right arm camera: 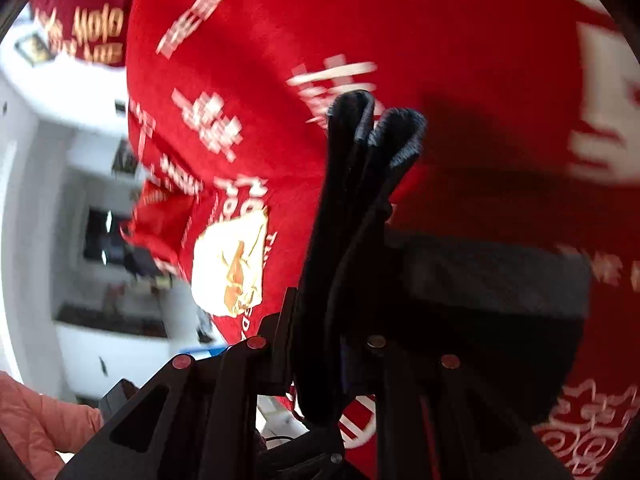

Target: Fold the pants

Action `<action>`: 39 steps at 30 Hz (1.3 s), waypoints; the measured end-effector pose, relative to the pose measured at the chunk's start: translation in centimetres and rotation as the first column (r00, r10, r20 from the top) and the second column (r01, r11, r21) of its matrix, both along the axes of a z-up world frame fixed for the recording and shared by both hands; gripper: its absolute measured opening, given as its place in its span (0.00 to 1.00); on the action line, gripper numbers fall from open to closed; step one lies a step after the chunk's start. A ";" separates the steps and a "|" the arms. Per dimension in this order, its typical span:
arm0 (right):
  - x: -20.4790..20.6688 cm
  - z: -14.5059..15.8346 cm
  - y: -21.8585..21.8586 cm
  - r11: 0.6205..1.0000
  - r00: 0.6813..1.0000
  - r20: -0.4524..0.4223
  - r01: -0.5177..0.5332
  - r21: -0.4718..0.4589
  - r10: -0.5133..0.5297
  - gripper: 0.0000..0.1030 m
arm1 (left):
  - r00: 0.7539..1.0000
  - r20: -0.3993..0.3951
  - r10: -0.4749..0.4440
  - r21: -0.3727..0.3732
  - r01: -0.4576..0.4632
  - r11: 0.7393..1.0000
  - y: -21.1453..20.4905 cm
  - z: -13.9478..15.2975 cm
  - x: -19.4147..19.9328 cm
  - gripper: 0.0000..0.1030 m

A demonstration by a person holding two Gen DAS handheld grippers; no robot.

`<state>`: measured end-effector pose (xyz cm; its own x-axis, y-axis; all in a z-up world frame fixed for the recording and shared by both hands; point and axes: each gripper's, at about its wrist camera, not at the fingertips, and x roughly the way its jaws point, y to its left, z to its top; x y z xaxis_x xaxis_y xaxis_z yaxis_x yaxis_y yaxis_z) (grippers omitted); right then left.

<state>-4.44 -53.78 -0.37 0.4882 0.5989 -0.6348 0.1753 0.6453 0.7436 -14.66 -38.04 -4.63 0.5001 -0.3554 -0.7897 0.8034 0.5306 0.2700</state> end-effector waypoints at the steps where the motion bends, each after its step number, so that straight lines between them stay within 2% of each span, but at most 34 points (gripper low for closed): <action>1: -1.5 -0.8 -1.2 0.999 1.000 -0.002 0.032 0.018 -0.031 0.18 | 1.000 -0.009 -0.021 0.013 0.021 1.000 -1.1 -0.8 -0.9 0.34; 3: -3.7 -2.1 -3.3 0.997 0.997 -0.017 0.075 0.030 -0.074 0.18 | 0.998 -0.025 -0.057 0.045 0.059 0.997 -3.2 -2.2 -2.2 0.34; 5: -5.7 -4.9 -5.1 0.989 0.990 -0.061 0.132 0.065 -0.128 0.18 | 0.995 -0.037 -0.092 0.096 0.095 0.991 -4.4 -4.6 -3.1 0.34; 9: -8.1 -9.6 -5.8 0.973 0.976 -0.116 0.198 0.119 -0.184 0.18 | 0.992 -0.040 -0.123 0.156 0.128 0.979 -5.0 -6.6 -4.9 0.34; 12: -9.2 -11.1 -6.0 0.966 0.975 -0.112 0.209 0.150 -0.193 0.17 | 0.989 -0.023 -0.143 0.183 0.145 0.972 -5.5 -7.8 -6.3 0.34; 15: -9.7 -12.2 -5.7 0.969 0.971 -0.135 0.214 0.125 -0.197 0.18 | 0.989 -0.029 -0.143 0.215 0.146 0.966 -6.0 -8.8 -6.6 0.35; 17: -9.5 -13.1 -5.7 0.974 0.967 -0.165 0.210 0.083 -0.194 0.19 | 0.990 -0.025 -0.139 0.228 0.141 0.963 -5.9 -8.8 -6.4 0.38; 18: -9.4 -13.5 -5.8 0.972 0.964 -0.178 0.217 0.088 -0.199 0.20 | 0.990 -0.028 -0.140 0.230 0.143 0.963 -5.9 -8.7 -6.1 0.47; 19: -9.3 -13.8 -5.9 0.970 0.962 -0.185 0.222 0.095 -0.202 0.20 | 0.989 -0.045 -0.143 0.223 0.150 0.963 -5.7 -8.5 -6.0 0.50; 21: -9.1 -13.8 -5.7 0.970 0.958 -0.195 0.229 0.083 -0.209 0.20 | 0.990 -0.059 -0.131 0.212 0.140 0.967 -5.2 -7.8 -5.7 0.67; 24: -8.9 -13.5 -5.3 0.972 0.954 -0.204 0.232 0.043 -0.219 0.21 | 0.988 -0.077 -0.131 0.197 0.143 0.970 -4.1 -6.9 -5.3 0.68; 27: -8.9 -13.1 -5.3 0.971 0.947 -0.221 0.240 -0.003 -0.235 0.23 | 0.989 -0.115 -0.089 0.181 0.108 0.978 -2.4 -5.8 -3.8 0.68; 31: -8.5 -12.2 -4.0 0.965 0.939 -0.235 0.225 -0.135 -0.252 0.28 | 0.983 -0.181 0.042 0.175 -0.010 0.985 0.0 -4.9 -0.2 0.68; 34: -8.1 -11.3 -2.8 0.936 0.927 -0.254 0.199 -0.291 -0.276 0.40 | 0.954 -0.251 0.164 0.193 -0.117 0.974 2.1 -5.1 3.1 0.68; 35: -7.9 -11.1 -2.5 0.923 0.922 -0.264 0.188 -0.336 -0.284 0.47 | 0.941 -0.273 0.200 0.199 -0.148 0.969 2.8 -5.2 4.0 0.68; 36: -7.8 -10.9 -2.0 0.904 0.915 -0.277 0.172 -0.392 -0.294 0.48 | 0.923 -0.296 0.247 0.217 -0.186 0.958 3.6 -5.5 4.8 0.68; 39: -7.8 -10.5 -1.0 0.882 0.904 -0.286 0.172 -0.438 -0.318 0.49 | 0.892 -0.328 0.310 0.243 -0.238 0.940 5.4 -5.9 6.6 0.68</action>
<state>-12.22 -54.80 -10.88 0.2959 0.1530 -0.9429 0.5607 0.7713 0.3011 -8.06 -32.69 -10.56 0.2277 -0.0692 -0.9713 0.6944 0.7109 0.1121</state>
